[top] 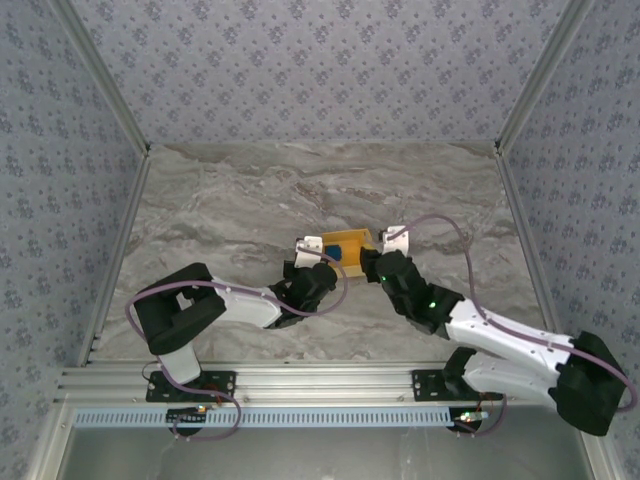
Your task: Fold the paper box
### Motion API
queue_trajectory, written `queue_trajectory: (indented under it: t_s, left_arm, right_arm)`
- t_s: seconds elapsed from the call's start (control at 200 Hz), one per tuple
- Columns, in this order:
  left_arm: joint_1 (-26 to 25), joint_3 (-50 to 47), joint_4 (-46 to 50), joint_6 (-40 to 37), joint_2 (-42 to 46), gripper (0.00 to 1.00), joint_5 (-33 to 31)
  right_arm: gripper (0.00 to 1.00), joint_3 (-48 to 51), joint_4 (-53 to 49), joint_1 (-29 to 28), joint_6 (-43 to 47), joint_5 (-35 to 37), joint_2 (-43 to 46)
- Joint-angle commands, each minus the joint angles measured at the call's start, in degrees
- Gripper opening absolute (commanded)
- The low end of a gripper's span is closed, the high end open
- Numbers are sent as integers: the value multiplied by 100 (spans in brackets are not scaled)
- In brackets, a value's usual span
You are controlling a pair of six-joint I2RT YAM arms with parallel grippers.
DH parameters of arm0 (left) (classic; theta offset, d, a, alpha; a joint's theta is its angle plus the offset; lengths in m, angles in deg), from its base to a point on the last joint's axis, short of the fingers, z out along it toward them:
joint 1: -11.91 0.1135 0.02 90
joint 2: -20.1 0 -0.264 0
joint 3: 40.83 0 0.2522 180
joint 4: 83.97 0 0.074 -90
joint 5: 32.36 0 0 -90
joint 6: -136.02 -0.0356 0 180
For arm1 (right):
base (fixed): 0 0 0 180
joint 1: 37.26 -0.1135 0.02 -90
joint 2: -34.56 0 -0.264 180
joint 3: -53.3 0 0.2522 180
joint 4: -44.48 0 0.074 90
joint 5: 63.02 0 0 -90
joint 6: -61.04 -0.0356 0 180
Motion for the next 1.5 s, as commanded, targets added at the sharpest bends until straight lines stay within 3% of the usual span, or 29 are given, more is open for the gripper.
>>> queue_trajectory:
  t_s: [0.0,0.145,0.325,0.61,1.174,1.499]
  left_arm:
    - [-10,50,202,-112,118,0,-167]
    - [-32,60,203,-114,100,0,-172]
    - [-32,53,201,-121,100,0,-180]
    - [-41,40,204,-130,107,0,-227]
    - [-317,-137,-36,-392,-155,0,-623]
    - [-475,-312,246,-203,-16,12,-678]
  right_arm:
    - [49,-498,-807,116,175,-164,235]
    - [53,-1366,-1578,711,141,-927,-207]
    - [55,-2654,-2547,1358,80,-1850,-1391]
    - [54,-4080,-3472,1611,52,-2731,-3018]
    - [51,-3344,-3376,1342,-244,-2707,-3105]
    - [51,-3055,-3282,1133,-385,-2498,-3063]
